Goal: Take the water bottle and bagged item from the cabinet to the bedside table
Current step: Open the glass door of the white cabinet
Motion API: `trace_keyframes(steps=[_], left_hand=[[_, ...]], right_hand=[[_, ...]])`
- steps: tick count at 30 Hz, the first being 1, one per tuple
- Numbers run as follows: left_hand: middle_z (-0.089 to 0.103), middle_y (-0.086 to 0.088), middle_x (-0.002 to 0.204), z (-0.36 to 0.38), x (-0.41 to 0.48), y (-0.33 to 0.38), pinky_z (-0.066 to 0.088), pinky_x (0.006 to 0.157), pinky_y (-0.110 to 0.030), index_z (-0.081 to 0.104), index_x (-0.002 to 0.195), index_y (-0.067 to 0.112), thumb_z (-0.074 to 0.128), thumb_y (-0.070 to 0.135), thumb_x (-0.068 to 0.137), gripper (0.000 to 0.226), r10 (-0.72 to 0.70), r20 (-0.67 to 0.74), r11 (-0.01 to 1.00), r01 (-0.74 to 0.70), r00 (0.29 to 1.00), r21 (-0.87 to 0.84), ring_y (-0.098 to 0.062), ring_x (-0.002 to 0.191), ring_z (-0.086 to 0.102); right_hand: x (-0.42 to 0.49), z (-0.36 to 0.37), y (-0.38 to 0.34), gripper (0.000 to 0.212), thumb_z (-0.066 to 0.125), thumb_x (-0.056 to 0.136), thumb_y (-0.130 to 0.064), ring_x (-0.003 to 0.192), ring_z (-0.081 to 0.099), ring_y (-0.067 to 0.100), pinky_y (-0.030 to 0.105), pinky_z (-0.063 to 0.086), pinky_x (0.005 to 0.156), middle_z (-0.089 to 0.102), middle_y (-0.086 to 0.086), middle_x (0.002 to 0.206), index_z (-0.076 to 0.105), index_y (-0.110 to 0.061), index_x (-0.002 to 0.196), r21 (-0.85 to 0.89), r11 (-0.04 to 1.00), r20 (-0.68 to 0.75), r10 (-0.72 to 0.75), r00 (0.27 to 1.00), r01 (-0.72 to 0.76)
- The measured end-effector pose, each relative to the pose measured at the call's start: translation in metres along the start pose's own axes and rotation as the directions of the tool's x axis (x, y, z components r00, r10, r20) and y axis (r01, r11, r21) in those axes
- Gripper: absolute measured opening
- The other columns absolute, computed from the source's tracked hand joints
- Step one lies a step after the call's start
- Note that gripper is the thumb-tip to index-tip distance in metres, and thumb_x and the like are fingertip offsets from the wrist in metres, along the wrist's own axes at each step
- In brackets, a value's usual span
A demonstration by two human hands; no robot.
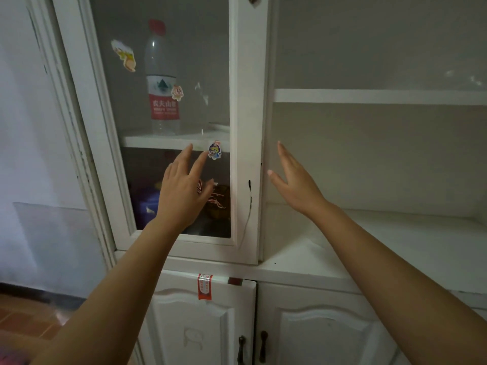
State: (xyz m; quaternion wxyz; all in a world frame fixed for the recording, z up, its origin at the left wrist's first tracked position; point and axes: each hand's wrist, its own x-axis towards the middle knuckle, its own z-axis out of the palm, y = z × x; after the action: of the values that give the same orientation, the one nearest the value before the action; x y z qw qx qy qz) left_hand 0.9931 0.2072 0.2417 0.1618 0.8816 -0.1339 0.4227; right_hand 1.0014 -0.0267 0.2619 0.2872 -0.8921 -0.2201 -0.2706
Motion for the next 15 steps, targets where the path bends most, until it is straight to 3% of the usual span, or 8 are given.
trace_keyframes(steps=[5,15], left_hand=[[0.022,-0.014,0.15,0.009,-0.001,0.022,0.023,0.11,-0.052,0.028,0.141,0.02,0.056,0.03,0.087,0.062,-0.027,0.007,0.999,0.027,1.0,0.019,-0.032,0.137,0.022],[0.021,-0.01,0.151,0.035,-0.01,0.07,0.02,0.111,-0.051,0.023,0.142,0.025,0.055,0.038,0.087,0.065,-0.168,-0.042,0.981,0.171,0.985,0.094,-0.028,0.138,0.019]], right_hand=[[0.014,-0.002,0.012,0.058,0.034,0.099,-0.023,0.141,0.007,0.012,0.02,0.006,0.109,0.003,0.002,0.156,0.001,-0.013,0.146,0.065,0.996,0.067,-0.072,0.995,0.068],[0.027,-0.004,0.044,0.066,0.041,0.097,-0.024,0.141,0.005,0.011,0.029,0.012,0.114,-0.004,-0.002,0.156,-0.004,-0.018,0.146,0.095,0.95,0.14,-0.307,0.941,0.296]])
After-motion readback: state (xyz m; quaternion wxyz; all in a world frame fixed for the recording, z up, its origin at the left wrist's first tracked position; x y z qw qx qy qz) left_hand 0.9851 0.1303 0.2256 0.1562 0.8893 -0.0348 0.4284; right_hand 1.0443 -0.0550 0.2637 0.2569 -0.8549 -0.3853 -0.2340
